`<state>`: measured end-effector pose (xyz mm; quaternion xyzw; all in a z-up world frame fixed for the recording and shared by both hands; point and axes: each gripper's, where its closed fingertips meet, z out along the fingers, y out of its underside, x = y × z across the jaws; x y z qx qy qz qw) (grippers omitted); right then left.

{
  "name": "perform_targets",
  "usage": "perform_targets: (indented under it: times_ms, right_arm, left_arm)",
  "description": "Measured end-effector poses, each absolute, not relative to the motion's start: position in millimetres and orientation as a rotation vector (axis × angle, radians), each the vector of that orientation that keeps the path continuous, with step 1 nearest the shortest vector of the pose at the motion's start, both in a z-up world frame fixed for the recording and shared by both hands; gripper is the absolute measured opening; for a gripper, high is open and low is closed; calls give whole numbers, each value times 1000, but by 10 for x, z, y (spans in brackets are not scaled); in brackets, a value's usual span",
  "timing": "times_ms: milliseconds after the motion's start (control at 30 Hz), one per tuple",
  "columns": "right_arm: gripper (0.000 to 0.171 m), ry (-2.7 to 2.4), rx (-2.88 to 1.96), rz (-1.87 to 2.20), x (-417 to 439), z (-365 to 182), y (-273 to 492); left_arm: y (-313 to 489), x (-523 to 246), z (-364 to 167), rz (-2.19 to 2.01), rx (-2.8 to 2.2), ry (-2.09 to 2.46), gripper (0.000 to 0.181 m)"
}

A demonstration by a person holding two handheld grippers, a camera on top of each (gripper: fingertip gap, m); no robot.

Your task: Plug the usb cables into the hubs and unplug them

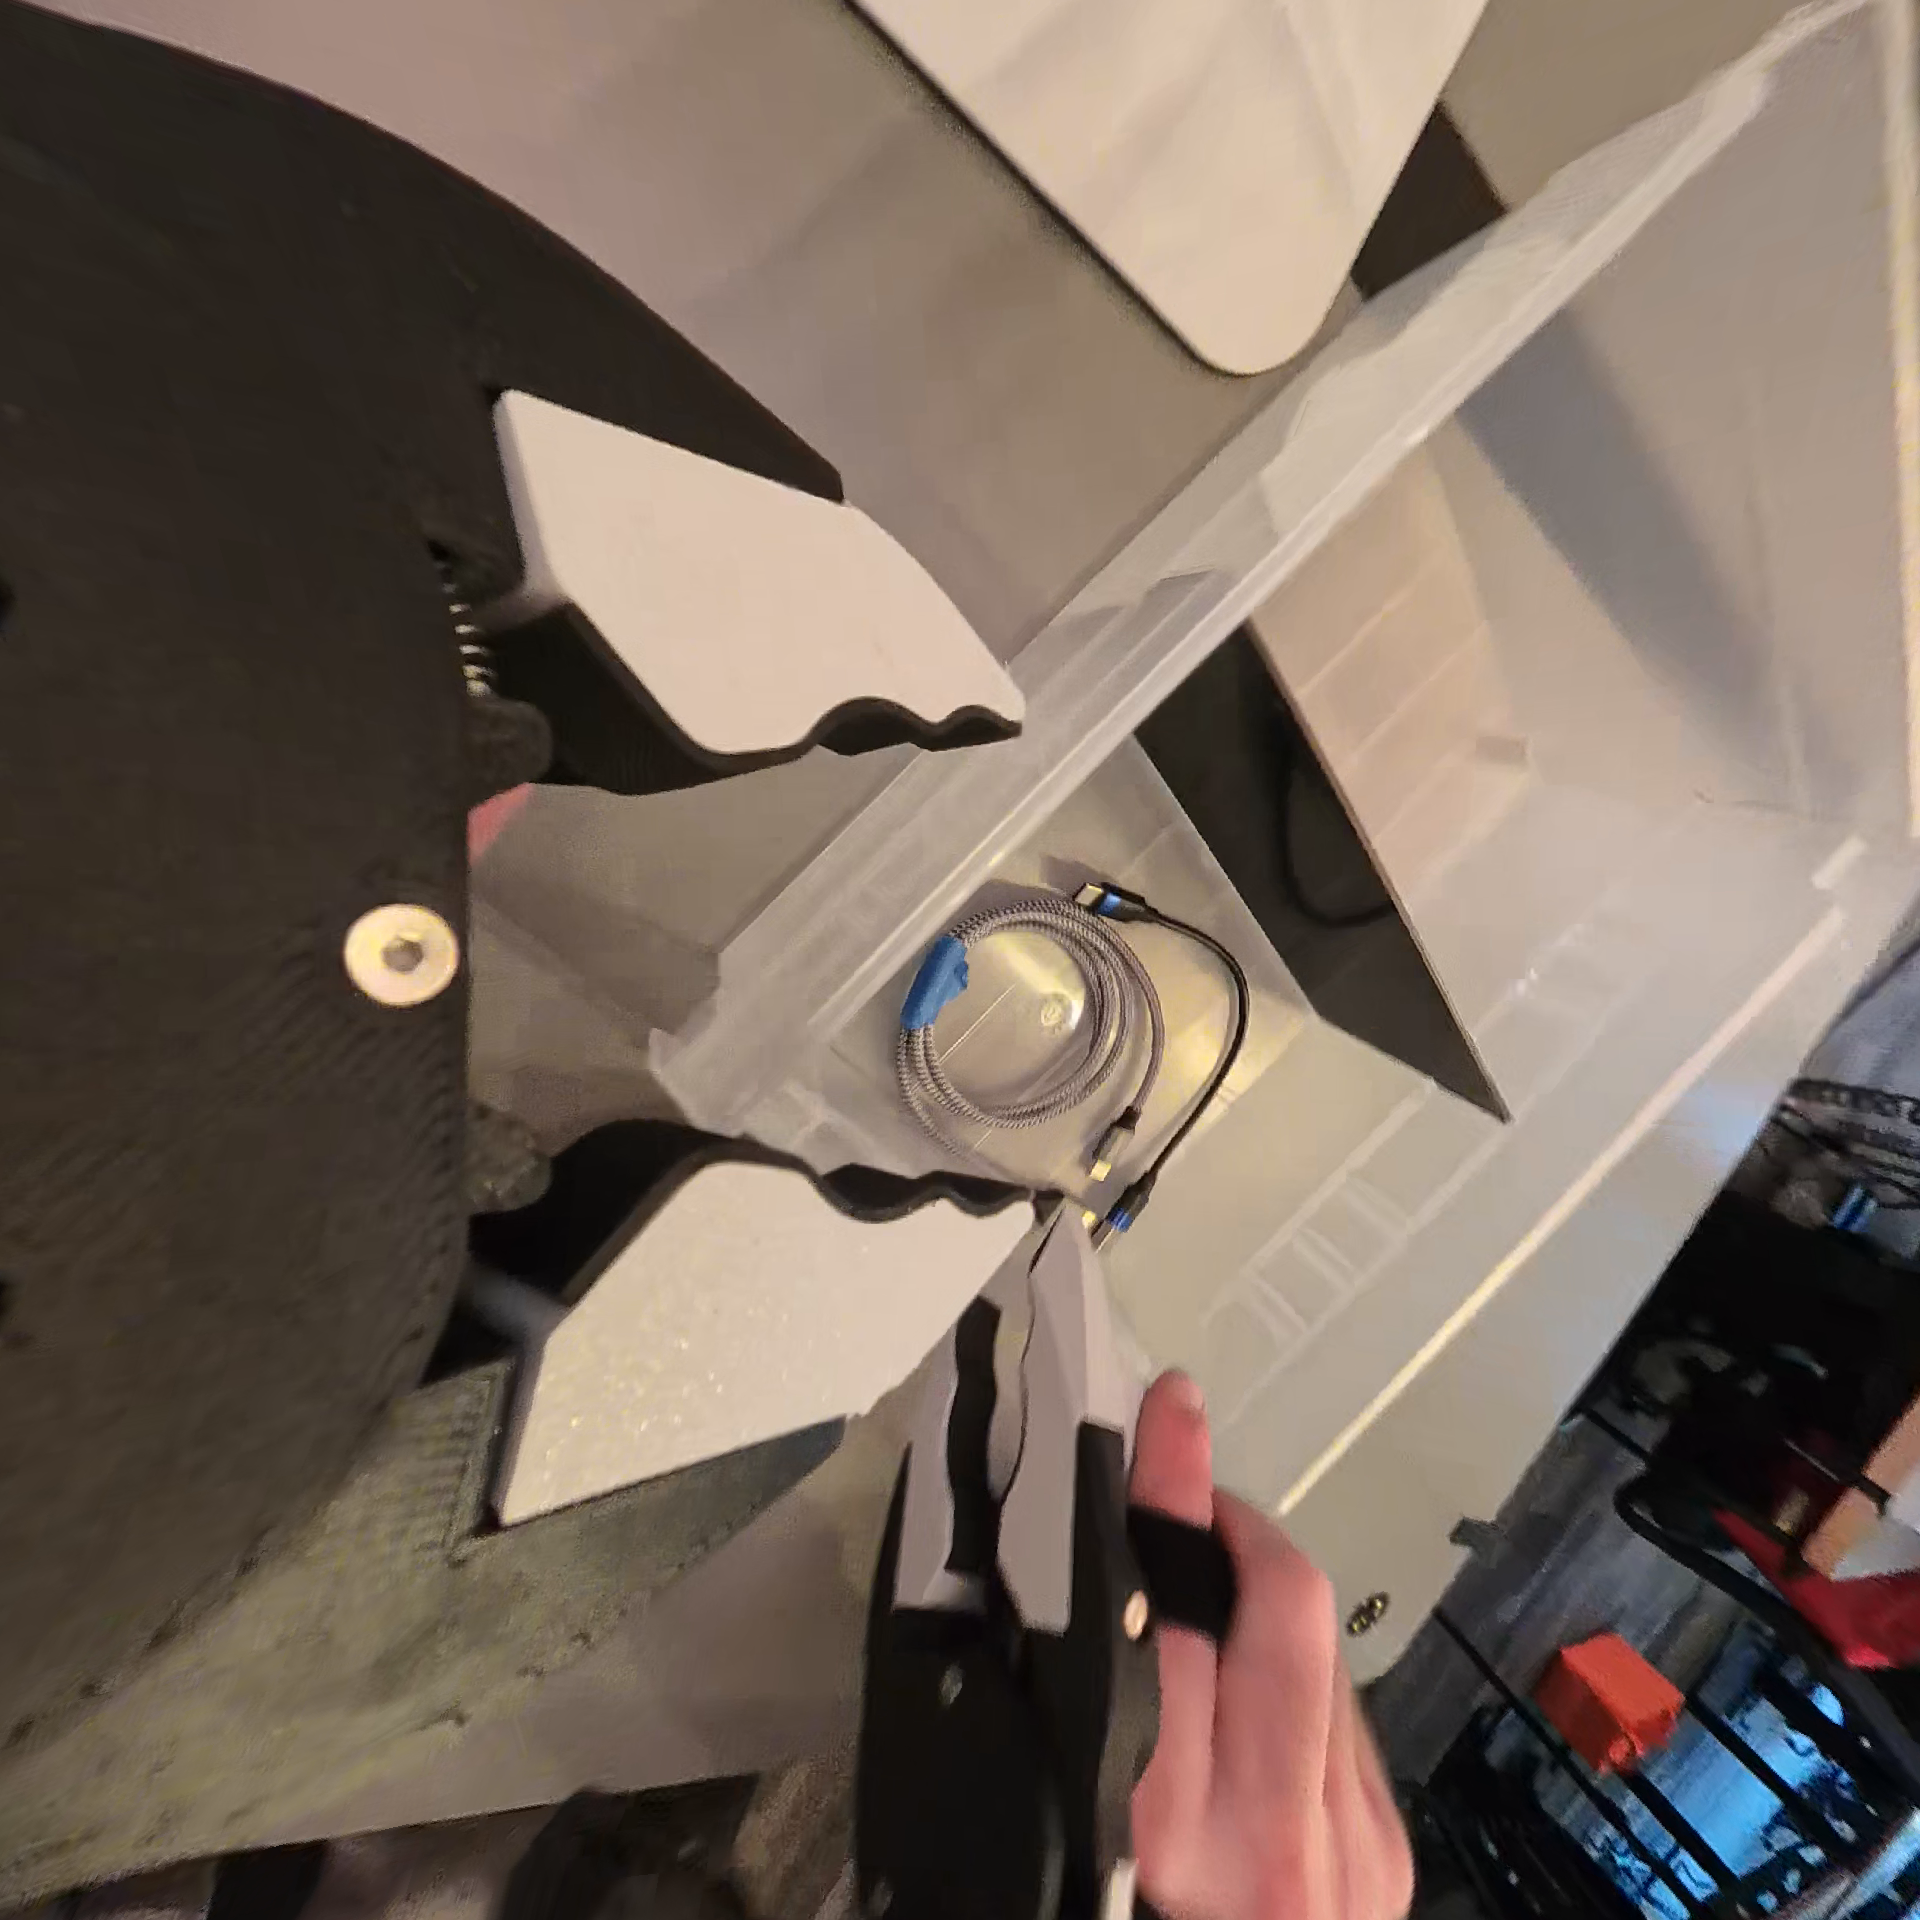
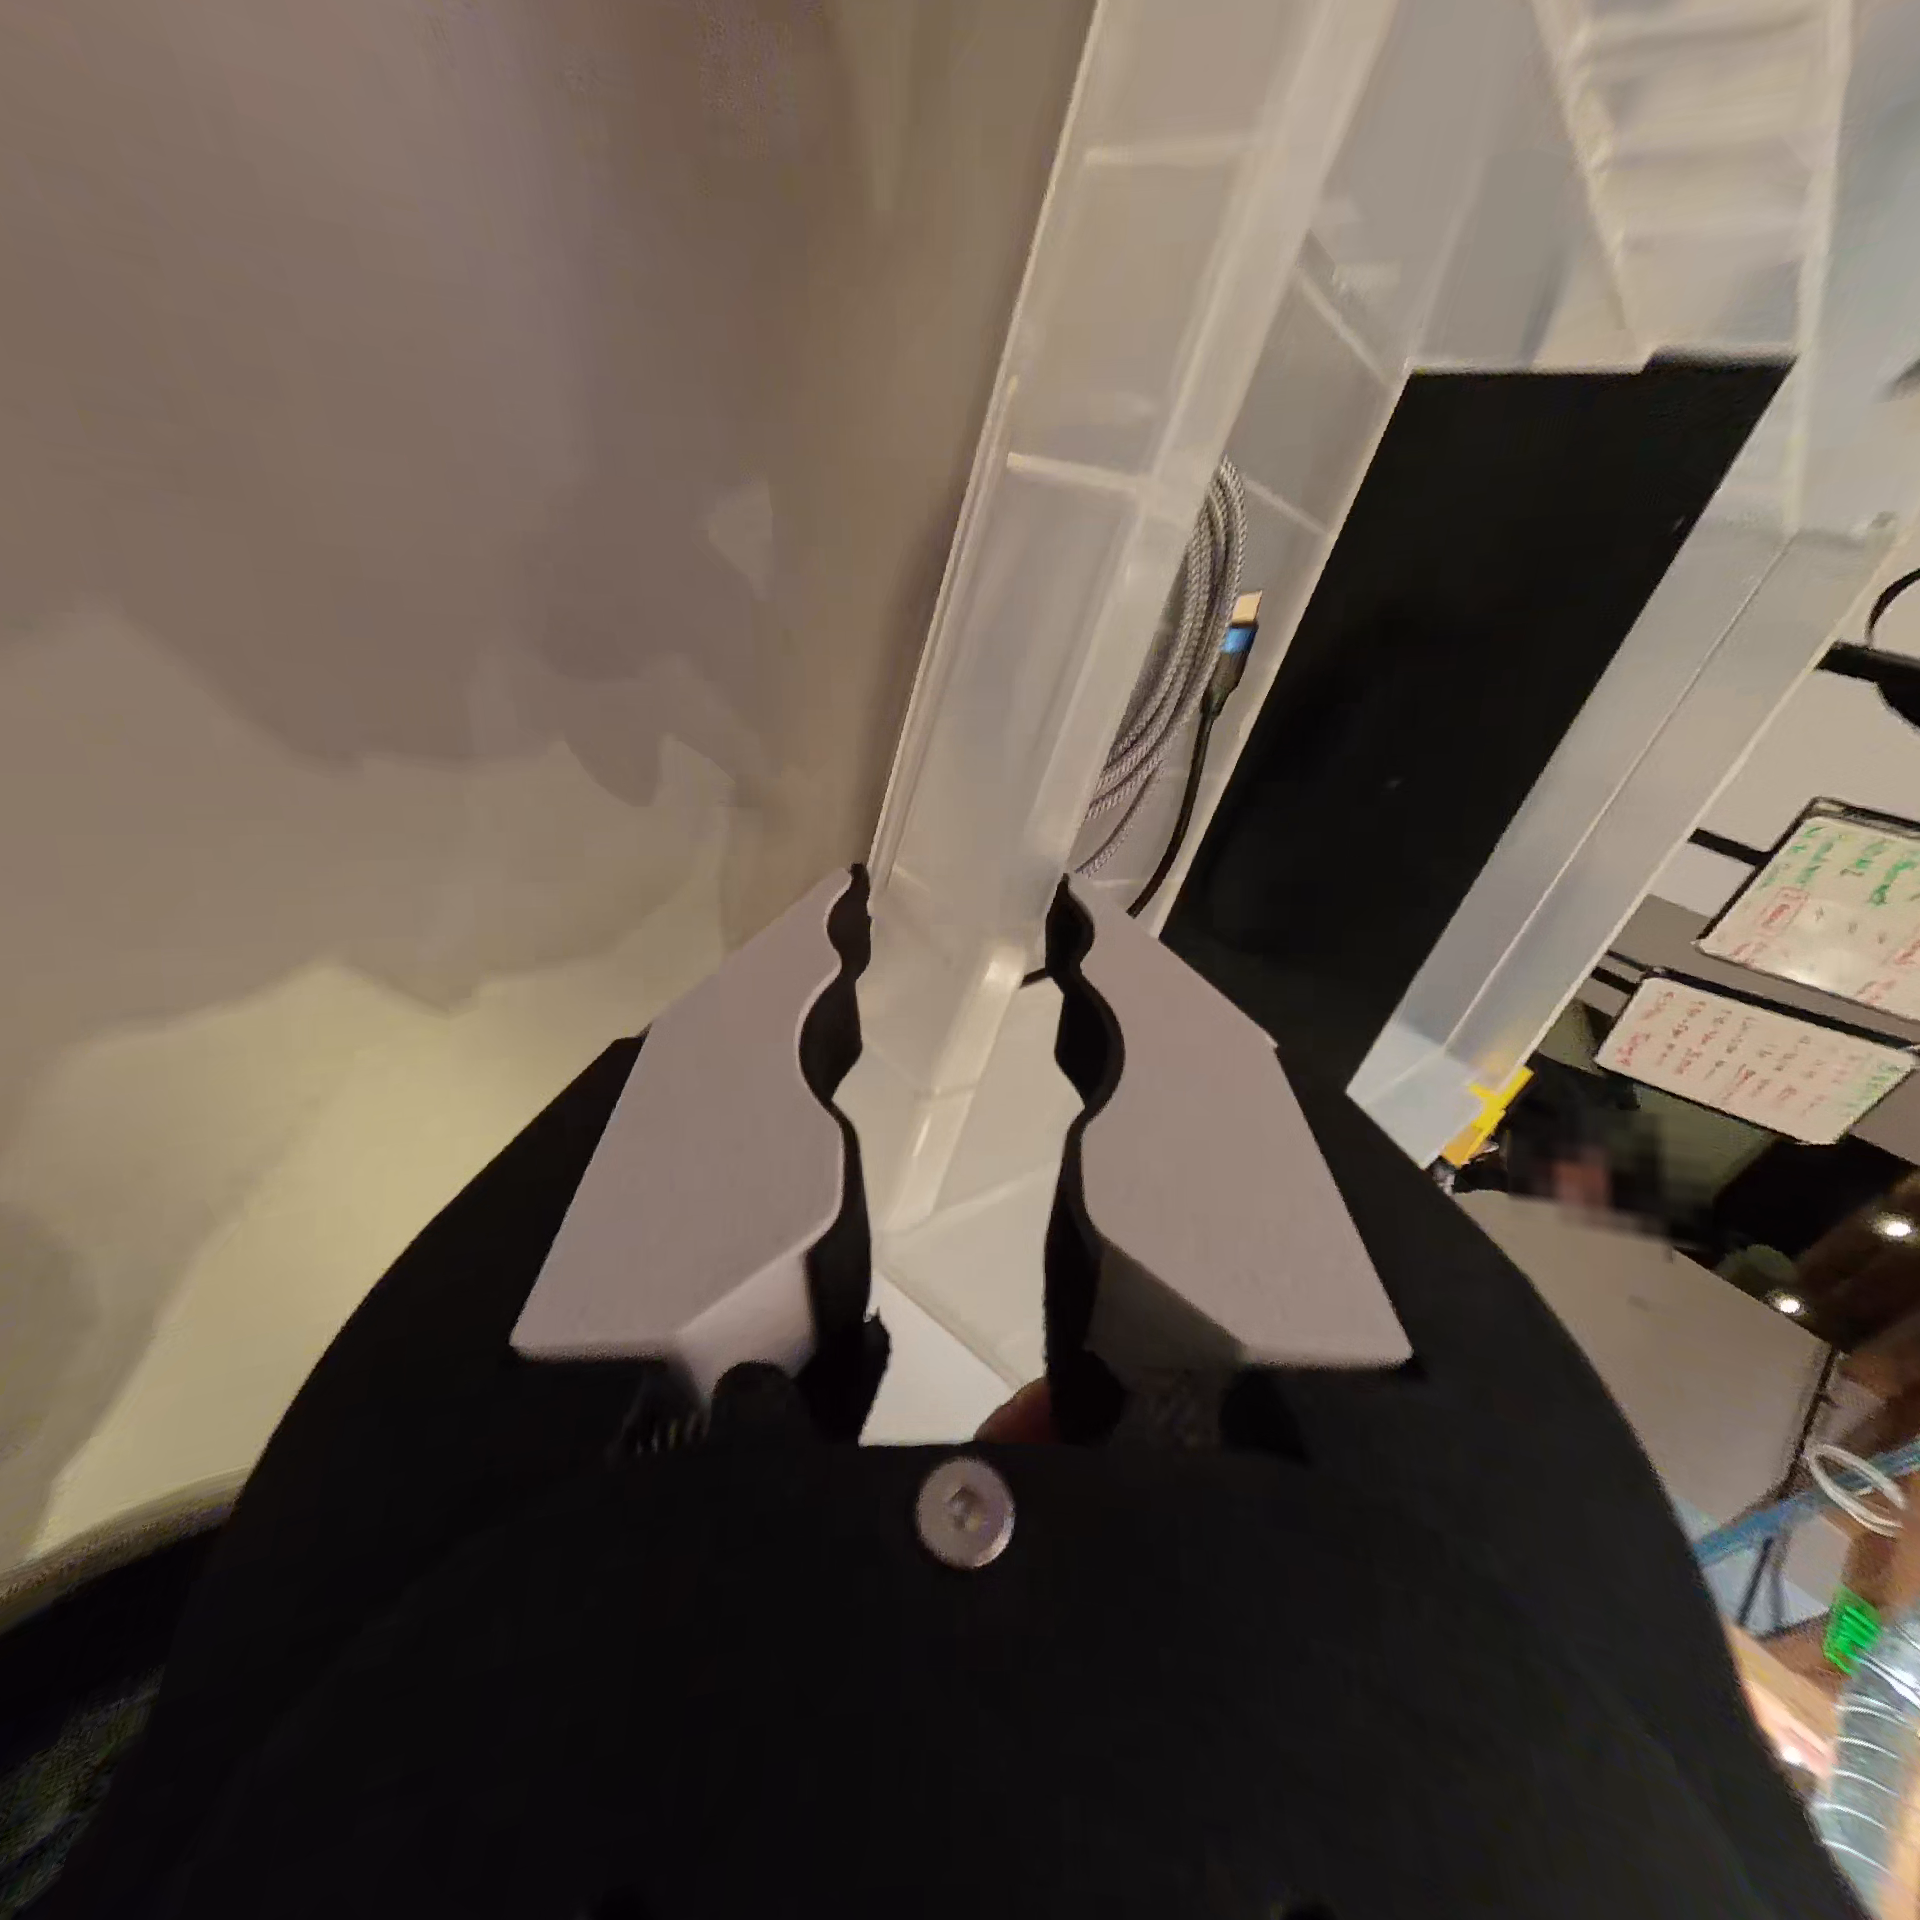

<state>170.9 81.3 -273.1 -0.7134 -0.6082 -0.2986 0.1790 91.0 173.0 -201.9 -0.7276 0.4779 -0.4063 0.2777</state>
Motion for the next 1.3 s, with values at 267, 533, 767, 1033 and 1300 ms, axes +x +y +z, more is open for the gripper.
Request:
perform_targets:
  times_ms: [267, 533, 767, 1033, 1300]
  right_arm:
    - [28, -1698, -2143, -856, 2400, -2753, 901]
    - [37, -1671, -2166, -794, 2789, -2679, 941]
    - [45, -1744, -2050, -642, 2453, -2739, 952]
    - [29, -1721, -2107, -586, 2682, -2849, 997]
    - [31, -1691, -2167, -671, 3216, -2858, 1047]
  left_arm:
    - [1822, 579, -1337, -851, -1736, 1313, 67]
    - [2029, -133, -599, -491, -1588, 1252, 65]
    - [2070, -957, -925, -151, -1722, 1418, 68]
    - [1953, -1908, -1881, -1, -1923, 1461, 70]
    - [2026, -2324, -2611, 57, -2071, 1512, 73]
